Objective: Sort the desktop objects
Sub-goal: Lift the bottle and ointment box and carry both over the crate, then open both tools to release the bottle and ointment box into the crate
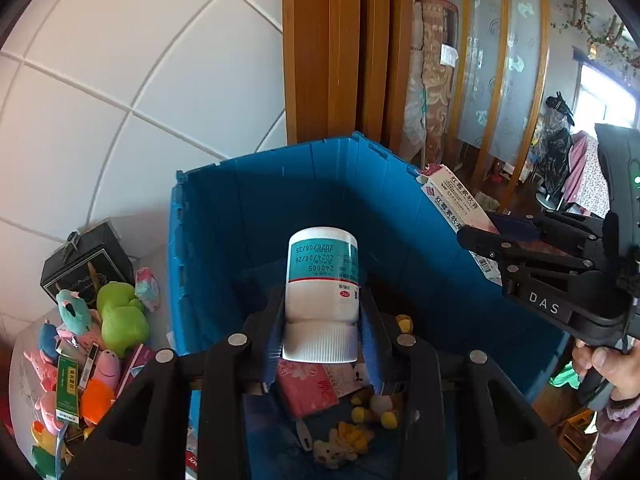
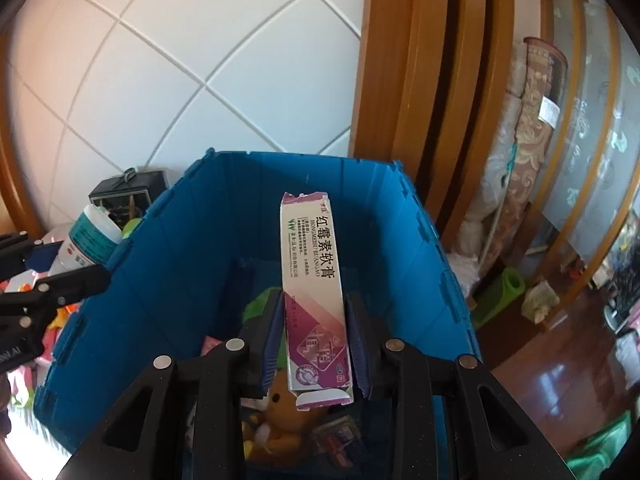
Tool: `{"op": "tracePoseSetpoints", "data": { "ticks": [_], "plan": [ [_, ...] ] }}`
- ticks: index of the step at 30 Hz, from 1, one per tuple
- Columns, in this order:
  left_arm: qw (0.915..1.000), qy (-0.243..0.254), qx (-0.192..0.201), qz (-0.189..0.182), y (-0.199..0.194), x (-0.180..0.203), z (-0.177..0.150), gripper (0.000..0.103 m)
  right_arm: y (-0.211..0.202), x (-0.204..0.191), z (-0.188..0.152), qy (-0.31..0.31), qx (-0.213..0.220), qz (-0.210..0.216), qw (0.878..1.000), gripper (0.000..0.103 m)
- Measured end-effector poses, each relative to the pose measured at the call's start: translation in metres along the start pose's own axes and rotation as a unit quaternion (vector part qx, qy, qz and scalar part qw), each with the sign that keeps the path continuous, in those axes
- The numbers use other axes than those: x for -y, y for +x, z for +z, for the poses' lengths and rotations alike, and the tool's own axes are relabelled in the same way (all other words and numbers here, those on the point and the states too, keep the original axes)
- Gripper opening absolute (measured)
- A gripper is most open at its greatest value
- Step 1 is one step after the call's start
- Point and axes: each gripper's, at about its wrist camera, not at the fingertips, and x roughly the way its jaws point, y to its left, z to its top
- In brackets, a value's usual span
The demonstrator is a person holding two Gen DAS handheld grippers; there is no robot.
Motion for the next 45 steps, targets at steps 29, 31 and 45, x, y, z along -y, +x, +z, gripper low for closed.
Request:
{"op": "tracePoseSetpoints", "data": {
  "ticks": [29, 31, 45],
  "plan": [
    [0.9640, -0.100, -0.242, 0.046, 0.199, -0.023, -0.018, 0.063, 0.189, 0.031, -0.024, 0.041, -0.224, 0.027, 0.973, 0.045],
    [0.9643, -0.103, -0.239, 0.048, 0.196, -0.024, -0.016, 0.063, 0.186, 0.029, -0.023, 0.033, -0.221, 0.020, 0.975, 0.068],
    [0.9877, -0.080, -0.109, 0.078, 0.076, -0.033, 0.006, 0.063, 0.082, 0.010, 0.015, -0.022, -0.121, 0.019, 0.992, 0.103]
  ]
}}
